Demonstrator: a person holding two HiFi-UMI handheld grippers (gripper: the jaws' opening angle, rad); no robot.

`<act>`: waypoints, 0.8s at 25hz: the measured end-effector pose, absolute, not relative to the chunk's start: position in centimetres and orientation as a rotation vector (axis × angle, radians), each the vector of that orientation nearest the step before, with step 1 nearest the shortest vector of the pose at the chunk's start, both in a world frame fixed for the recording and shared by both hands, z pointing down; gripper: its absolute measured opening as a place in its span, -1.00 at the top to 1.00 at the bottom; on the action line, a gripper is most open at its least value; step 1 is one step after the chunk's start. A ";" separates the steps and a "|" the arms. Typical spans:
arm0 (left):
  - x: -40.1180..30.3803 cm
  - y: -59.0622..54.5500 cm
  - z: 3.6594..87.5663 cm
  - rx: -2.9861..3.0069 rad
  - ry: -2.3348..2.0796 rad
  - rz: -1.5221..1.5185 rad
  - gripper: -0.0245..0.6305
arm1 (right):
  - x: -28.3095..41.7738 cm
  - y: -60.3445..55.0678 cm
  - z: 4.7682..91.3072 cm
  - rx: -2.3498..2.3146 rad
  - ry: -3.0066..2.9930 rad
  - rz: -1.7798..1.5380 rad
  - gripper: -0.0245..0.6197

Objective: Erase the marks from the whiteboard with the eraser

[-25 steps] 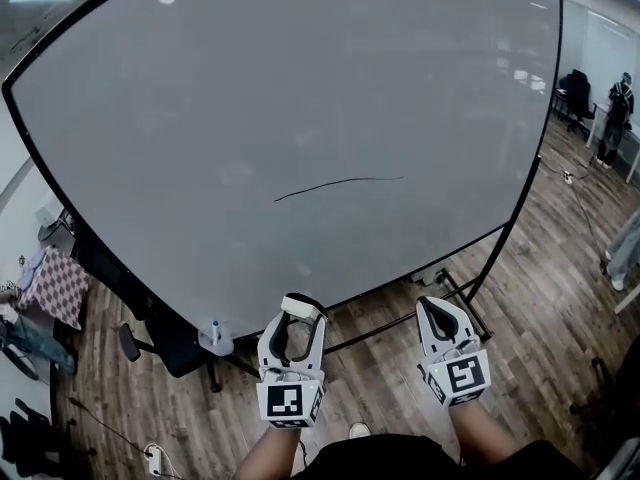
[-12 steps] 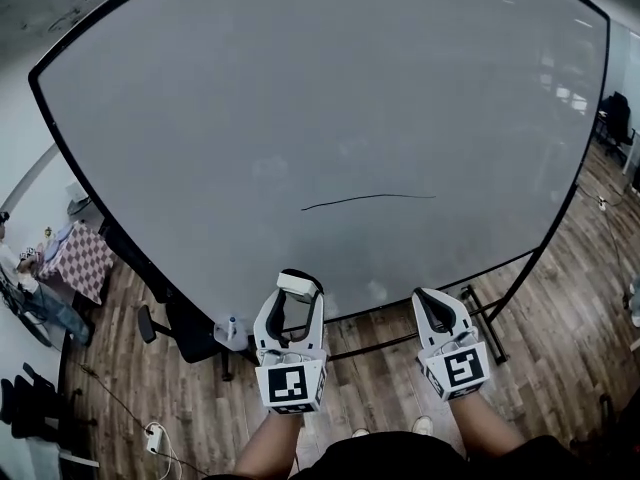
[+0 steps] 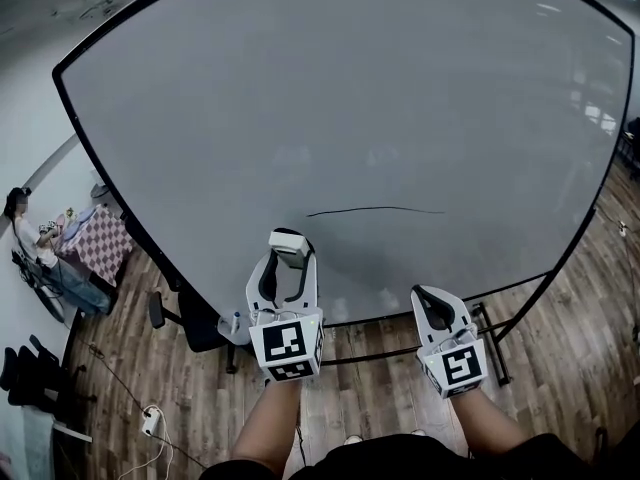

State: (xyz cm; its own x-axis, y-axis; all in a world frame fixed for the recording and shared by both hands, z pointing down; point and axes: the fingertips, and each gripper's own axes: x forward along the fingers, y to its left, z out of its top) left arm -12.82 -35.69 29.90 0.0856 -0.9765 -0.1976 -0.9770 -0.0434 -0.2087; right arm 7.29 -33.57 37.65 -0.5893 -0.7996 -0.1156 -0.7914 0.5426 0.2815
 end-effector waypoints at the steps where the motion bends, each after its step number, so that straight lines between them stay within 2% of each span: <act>1: -12.8 -36.1 29.6 -2.066 1.957 -0.002 0.19 | 7.3 -33.8 37.3 1.404 -2.737 -0.498 0.87; 20: -12.5 -39.9 27.9 -1.980 2.087 -0.005 0.19 | 8.0 -34.5 35.0 1.357 -2.867 -0.506 0.87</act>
